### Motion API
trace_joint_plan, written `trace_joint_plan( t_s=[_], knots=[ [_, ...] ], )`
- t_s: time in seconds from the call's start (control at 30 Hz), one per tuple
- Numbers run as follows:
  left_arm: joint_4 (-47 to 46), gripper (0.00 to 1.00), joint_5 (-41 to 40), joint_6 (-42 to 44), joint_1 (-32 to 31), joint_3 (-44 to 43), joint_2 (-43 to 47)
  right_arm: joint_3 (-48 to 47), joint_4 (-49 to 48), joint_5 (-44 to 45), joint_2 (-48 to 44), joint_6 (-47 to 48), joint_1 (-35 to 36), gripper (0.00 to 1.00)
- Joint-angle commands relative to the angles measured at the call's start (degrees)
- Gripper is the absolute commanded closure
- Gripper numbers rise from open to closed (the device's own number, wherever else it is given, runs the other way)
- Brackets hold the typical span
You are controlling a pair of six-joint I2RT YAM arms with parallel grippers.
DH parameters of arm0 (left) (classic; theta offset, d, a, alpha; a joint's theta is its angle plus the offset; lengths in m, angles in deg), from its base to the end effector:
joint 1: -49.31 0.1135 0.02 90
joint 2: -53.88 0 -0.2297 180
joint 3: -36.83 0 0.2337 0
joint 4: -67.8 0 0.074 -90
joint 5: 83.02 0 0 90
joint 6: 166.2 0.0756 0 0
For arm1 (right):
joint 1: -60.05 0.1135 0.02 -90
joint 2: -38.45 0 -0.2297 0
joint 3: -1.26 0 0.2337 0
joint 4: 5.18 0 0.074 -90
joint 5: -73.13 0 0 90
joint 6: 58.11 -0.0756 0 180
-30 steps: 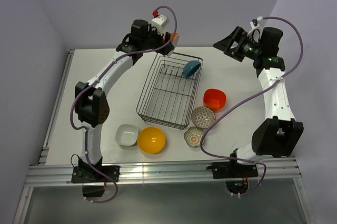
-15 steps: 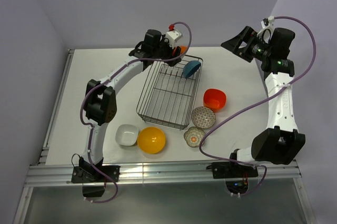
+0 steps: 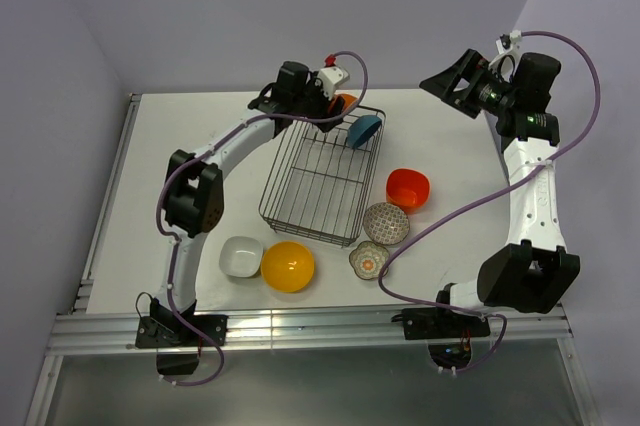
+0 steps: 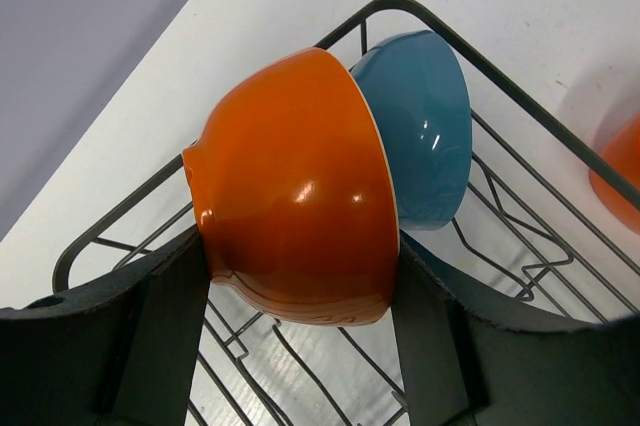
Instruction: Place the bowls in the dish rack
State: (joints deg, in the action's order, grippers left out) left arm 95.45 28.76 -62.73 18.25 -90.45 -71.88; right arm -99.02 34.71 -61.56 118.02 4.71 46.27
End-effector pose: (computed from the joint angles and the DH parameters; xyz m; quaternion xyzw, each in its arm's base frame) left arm 0.4287 -0.2909 0.2426 0.4082 0.7334 -0.2379 0.4888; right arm 0.3212 -0.0240 0.3801 0.0574 0.7833 0.3703 0.4961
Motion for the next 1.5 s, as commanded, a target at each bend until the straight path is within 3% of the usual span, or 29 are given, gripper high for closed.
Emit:
trace_joint_plan(
  t_s=[0.0, 0.53, 0.67, 0.8, 0.87, 0.9, 1.0, 1.13, 1.27, 1.47],
  knots=[
    [-2.58, 1.0, 1.33, 2.96, -0.57, -1.06, -0.81, -0.64, -2.87, -1.19, -1.61, -0.42, -0.37, 0.0],
    [-1.79, 1.0, -0.51, 5.24, -1.01, -3.26, -4.76, -0.73, -3.57, -1.98, -0.12, -0.95, -0.37, 0.0],
    [-2.14, 0.96, -2.09, 6.21, -1.19, -3.0, -4.94, -0.73, -4.01, -2.33, 0.41, -1.38, -0.46, 0.0],
    [-1.96, 0.77, -2.27, 6.56, -1.1, -3.0, -5.47, -0.64, -4.01, -2.33, 0.59, -1.21, -0.37, 0.0],
    [-2.23, 0.63, -2.18, 6.65, -1.19, -2.91, -5.47, -0.64, -3.92, -2.25, 0.59, -1.21, -0.37, 0.0],
    [-2.32, 0.49, -2.44, 6.57, -1.19, -2.91, -5.38, -0.73, -3.92, -2.16, 0.76, -1.21, -0.37, 0.0],
    [-2.76, 0.37, -2.88, 6.48, -1.36, -2.47, -4.94, -0.73, -4.01, -2.25, 0.85, -1.12, -0.37, 0.0],
    [-3.02, 0.11, -3.5, 6.74, -1.71, -2.21, -4.24, -0.73, -4.1, -2.33, 1.03, -1.3, -0.37, 0.0],
    [-4.42, 0.0, -4.2, 6.12, -1.71, -1.07, -2.75, -0.9, -3.92, -2.07, 1.2, -1.39, -0.37, 0.0],
    [-3.99, 0.0, -4.99, 6.48, -1.8, -1.51, -0.29, -1.52, -3.48, -1.81, 1.11, -0.86, -0.37, 0.0]
  ],
)
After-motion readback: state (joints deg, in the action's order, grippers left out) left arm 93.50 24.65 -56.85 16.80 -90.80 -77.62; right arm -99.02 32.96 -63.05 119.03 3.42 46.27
